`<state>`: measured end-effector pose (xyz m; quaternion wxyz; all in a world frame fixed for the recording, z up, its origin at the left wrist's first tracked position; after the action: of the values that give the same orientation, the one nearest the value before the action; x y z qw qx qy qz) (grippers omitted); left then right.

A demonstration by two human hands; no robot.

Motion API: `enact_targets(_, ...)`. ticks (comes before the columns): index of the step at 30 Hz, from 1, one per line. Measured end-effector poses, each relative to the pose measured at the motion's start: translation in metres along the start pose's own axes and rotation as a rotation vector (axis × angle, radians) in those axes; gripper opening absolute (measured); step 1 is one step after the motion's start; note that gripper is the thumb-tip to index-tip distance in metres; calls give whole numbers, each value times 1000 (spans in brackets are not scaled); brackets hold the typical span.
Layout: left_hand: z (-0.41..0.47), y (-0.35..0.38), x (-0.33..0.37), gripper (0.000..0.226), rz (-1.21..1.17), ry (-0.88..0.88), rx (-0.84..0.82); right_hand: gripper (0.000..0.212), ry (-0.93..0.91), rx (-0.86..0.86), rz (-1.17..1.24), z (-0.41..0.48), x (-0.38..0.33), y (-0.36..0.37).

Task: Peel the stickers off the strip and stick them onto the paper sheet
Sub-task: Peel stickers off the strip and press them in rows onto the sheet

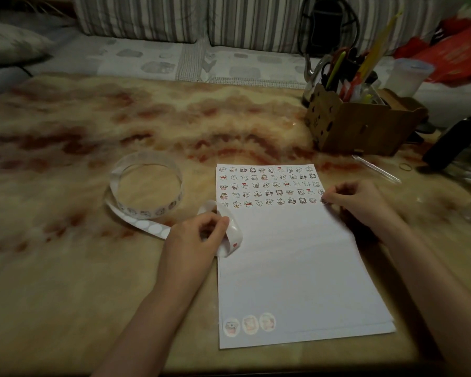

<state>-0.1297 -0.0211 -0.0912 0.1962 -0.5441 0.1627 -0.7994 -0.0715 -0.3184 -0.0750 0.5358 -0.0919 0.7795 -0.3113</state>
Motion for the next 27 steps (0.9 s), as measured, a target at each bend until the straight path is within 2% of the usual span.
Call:
enact_targets(7, 0, 0, 0, 17, -3, 5, -10, 13, -93, 60, -23, 4, 7, 5)
enact_targets(12, 1, 0, 0, 18, 16, 14, -13, 13, -81, 72, -1, 8, 14, 4)
enact_targets(16, 0, 0, -1, 18, 11, 14, -11, 26, -99, 95, 8, 12, 15, 2)
enact_targets(21, 0, 0, 0, 18, -4, 10, -15, 11, -65, 127, -2, 17, 16, 3)
enact_targets(27, 1, 1, -1, 19, -1, 2, -8, 23, -85, 138, -62, 15, 14, 8)
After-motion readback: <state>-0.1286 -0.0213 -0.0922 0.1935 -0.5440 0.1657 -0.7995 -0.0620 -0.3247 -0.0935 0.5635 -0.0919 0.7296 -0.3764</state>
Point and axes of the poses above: each hand's wrist, its own z-axis towards the middle knuckle, its own y-axis out of the palm, x = y × z, the point moved 2 cm from there along z, towards the middle knuckle, and after that the axes turned 11 degrees about y, right-handed, at the moved point
